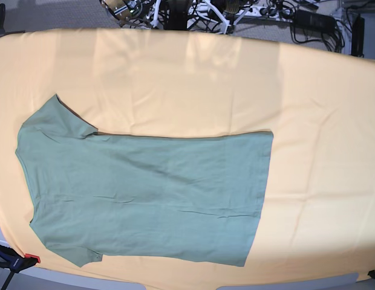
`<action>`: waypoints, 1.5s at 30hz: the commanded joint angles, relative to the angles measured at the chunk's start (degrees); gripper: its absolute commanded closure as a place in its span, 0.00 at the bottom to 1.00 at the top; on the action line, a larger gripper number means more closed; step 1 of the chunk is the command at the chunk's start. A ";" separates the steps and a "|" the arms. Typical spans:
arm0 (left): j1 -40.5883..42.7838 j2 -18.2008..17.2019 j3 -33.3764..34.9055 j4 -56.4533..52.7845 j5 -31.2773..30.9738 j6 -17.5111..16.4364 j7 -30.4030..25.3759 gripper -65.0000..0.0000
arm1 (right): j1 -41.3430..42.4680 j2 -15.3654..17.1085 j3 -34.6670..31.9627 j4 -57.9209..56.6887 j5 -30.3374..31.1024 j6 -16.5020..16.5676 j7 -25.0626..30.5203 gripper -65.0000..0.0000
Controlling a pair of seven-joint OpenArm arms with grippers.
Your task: Fold the T-shirt properly
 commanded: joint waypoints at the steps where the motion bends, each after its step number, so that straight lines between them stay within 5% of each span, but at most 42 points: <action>1: 0.33 0.17 0.02 0.48 -0.22 -0.74 -0.35 1.00 | -0.02 -0.42 -0.07 0.63 0.57 0.44 0.70 1.00; 7: 0.33 0.20 0.02 0.50 -0.42 -0.98 0.13 1.00 | -0.02 -0.39 -0.07 0.70 0.57 0.44 0.72 1.00; 17: 0.90 0.00 0.02 0.50 -4.74 -13.22 -2.58 1.00 | -0.04 -0.39 -0.07 0.70 0.57 0.44 0.72 1.00; 21: 0.68 0.09 0.02 0.52 -1.44 -11.87 1.38 1.00 | -0.02 -0.39 -0.07 0.70 0.57 0.44 0.72 1.00; 28: 0.55 0.94 0.02 0.50 4.50 -2.86 3.52 1.00 | -0.02 -0.42 -0.07 0.70 0.57 0.44 0.76 1.00; 37: 1.01 0.92 0.02 0.50 8.24 -2.69 3.56 1.00 | -0.37 -0.20 -0.07 0.70 0.59 0.87 -0.44 1.00; 45: 7.93 0.79 0.02 6.43 11.63 -5.18 7.48 1.00 | -7.08 1.42 -0.07 3.80 0.59 7.89 -5.35 1.00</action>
